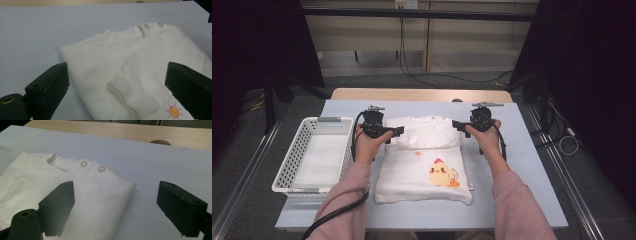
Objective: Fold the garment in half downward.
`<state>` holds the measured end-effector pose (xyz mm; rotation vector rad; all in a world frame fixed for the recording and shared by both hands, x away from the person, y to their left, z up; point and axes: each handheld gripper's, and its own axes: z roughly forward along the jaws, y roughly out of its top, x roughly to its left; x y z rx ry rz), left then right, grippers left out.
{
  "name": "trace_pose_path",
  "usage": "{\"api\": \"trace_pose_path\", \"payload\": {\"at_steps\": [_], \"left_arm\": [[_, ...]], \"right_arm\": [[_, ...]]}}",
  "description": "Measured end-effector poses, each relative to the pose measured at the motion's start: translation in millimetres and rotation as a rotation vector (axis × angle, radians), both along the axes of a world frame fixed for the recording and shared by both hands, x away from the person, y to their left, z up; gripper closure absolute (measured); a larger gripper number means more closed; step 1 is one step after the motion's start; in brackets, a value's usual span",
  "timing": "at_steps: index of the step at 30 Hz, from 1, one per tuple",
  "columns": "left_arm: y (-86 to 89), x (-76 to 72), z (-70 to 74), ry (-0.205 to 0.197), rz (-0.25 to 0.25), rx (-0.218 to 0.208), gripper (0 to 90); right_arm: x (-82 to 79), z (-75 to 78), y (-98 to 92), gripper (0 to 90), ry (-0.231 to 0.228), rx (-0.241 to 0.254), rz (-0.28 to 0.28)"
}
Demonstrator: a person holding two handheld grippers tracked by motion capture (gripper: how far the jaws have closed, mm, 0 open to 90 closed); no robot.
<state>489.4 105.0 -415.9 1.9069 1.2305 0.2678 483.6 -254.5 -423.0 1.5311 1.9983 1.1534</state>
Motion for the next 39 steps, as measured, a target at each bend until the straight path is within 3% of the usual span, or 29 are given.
{"api": "trace_pose_path", "payload": {"at_steps": [8,10,15,17,19,22,23,24,27,29,30,33,39], "left_arm": [[-0.1,15.8,-2.4,-0.001,0.024,0.000,5.9],[0.3,19.2,-3.9,0.005,0.031,-0.001,5.9],[0.5,28.0,-8.4,0.016,0.042,0.001,6.1],[1.2,31.3,-9.5,0.016,0.043,0.004,6.1],[1.2,33.7,-10.9,0.020,0.045,0.003,6.1],[2.4,36.6,-12.4,0.024,0.046,0.003,6.2],[2.6,37.4,-12.9,0.029,0.044,0.009,6.2],[2.6,38.1,-13.3,0.024,0.048,0.004,6.2],[2.9,40.6,-13.6,0.020,0.048,0.017,6.2],[1.7,42.7,-14.4,0.021,0.050,0.011,6.3],[0.9,43.7,-15.0,0.023,0.049,0.019,6.5],[-0.7,47.2,-16.0,0.021,0.054,0.030,6.5],[-5.3,56.0,-15.4,0.009,0.084,0.029,7.6]], "right_arm": [[13.7,-3.2,-5.3,23.4,-0.012,-0.014,-0.020],[17.8,-6.1,-4.8,23.4,0.014,-0.015,-0.028],[30.3,-15.3,4.5,30.8,0.008,-0.020,-0.015],[35.5,-20.7,7.6,30.5,0.028,-0.016,-0.015],[41.6,-25.3,10.7,32.5,0.043,-0.037,-0.010],[48.7,-28.5,14.8,39.2,0.023,-0.007,-0.018],[50.9,-30.6,16.1,38.8,0.013,-0.036,-0.019],[53.3,-32.6,17.5,37.3,0.039,-0.053,-0.019],[56.4,-40.3,20.5,44.6,0.096,-0.069,-0.004],[56.4,-41.4,21.7,49.1,0.062,-0.123,0.008],[54.9,-40.8,22.6,56.5,0.070,-0.126,0.012],[51.9,-40.5,21.2,75.7,0.071,-0.090,0.064],[48.6,-41.8,21.6,83.8,0.074,-0.057,0.062]]}}
